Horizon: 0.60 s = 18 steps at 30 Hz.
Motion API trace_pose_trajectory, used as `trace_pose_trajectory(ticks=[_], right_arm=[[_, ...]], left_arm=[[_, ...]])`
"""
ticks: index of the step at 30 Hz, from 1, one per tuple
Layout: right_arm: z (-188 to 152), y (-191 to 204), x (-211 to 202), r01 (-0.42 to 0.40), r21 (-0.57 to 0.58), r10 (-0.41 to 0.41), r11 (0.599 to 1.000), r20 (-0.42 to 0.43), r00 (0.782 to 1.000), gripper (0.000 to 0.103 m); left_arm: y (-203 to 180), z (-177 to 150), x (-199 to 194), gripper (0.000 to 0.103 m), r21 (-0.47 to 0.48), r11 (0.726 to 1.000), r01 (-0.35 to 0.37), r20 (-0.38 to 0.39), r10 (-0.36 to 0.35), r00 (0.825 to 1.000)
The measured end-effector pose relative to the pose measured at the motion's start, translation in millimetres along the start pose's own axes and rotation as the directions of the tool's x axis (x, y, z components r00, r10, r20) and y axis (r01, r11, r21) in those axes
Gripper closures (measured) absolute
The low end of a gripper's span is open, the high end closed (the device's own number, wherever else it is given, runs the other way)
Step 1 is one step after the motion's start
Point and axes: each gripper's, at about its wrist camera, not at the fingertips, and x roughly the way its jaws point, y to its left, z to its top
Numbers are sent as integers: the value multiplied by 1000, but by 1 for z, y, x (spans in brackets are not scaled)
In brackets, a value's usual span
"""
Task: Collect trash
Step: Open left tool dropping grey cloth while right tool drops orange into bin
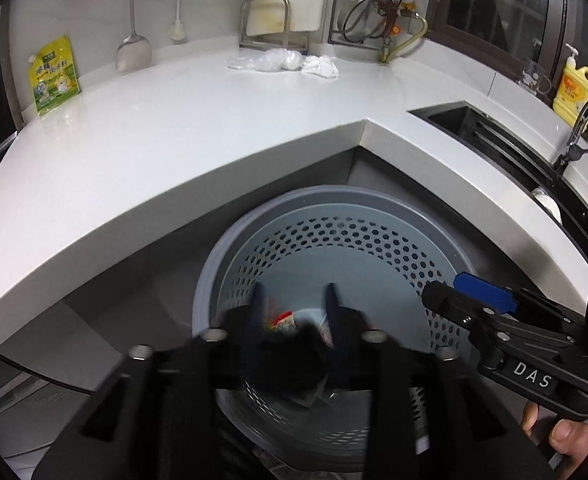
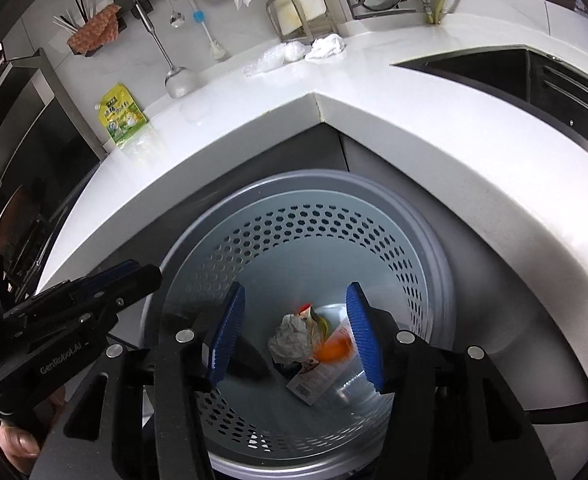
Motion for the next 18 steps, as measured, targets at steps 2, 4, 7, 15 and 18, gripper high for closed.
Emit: trace_pose_trajectory(ticks=[2,4,7,15,18], right_arm=[[0,0,-1,0,2,0,1000,3,1000,52],[-1,-1,-1,-1,5,1,1000,3,1000,52],[-1,0,-1,-1,4,1,1000,3,1000,52],[0,-1,0,-13,10,13,1000,4,1000,51],[-1,-1,-1,-13,8,13,1000,9,1000,46]], left_arm=[[1,0,-2,58,-2,1000,-2,10,2,1000],[1,1,-2,55,-4,1000,-3,12,3,1000],[3,1,-3,49,-11,1000,-4,13,4,1000],[8,1,-4,39,-21,1000,-14,19,14,1000],[12,2,-6,28,-35,999,-16,33,17,999]])
